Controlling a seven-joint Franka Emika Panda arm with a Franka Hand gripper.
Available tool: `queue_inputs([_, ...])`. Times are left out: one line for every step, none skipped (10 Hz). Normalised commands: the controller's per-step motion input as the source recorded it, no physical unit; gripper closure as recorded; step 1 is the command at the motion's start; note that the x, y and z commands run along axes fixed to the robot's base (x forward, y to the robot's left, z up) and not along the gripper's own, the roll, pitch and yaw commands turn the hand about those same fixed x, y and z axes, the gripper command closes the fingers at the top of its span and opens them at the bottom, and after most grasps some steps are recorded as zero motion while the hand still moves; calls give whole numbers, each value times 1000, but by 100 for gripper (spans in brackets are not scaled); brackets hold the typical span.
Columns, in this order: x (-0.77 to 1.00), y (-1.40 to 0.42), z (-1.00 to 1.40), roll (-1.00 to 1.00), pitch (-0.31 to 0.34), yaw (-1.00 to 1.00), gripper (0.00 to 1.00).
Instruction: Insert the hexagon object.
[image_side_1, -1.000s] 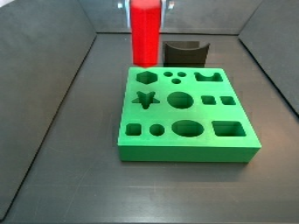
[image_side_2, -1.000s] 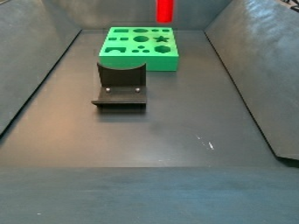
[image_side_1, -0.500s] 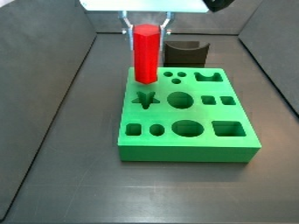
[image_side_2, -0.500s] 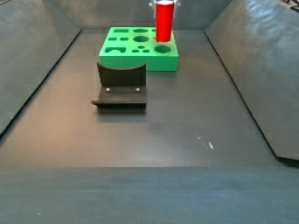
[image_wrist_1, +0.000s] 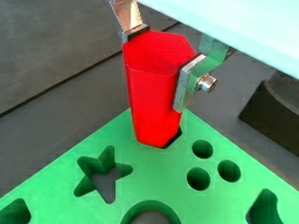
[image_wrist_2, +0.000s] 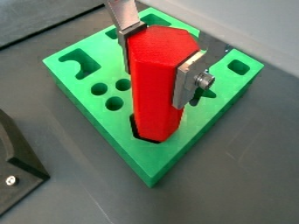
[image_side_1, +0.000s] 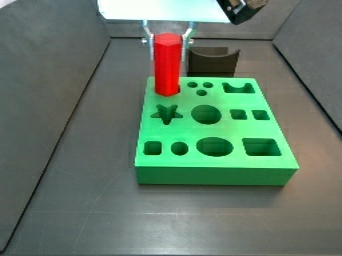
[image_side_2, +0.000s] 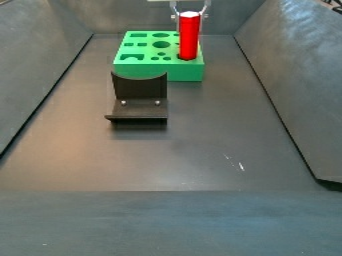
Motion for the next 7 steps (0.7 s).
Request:
queue_inputs([197,3,-297,114,26,-131,100])
queue_inputs([203,0,-351,110,17,-100,100])
queue_inputs([0,0,-580,17,-56,-137,100])
queue_inputs([-123,0,-774,0,-246,0,100])
queue_inputs([-154,0,-777,0,-247,0,100])
queue_inputs([-226,0,-746,0,-267,0,100])
queue_inputs([-291,0,-697,34,-289,0,100])
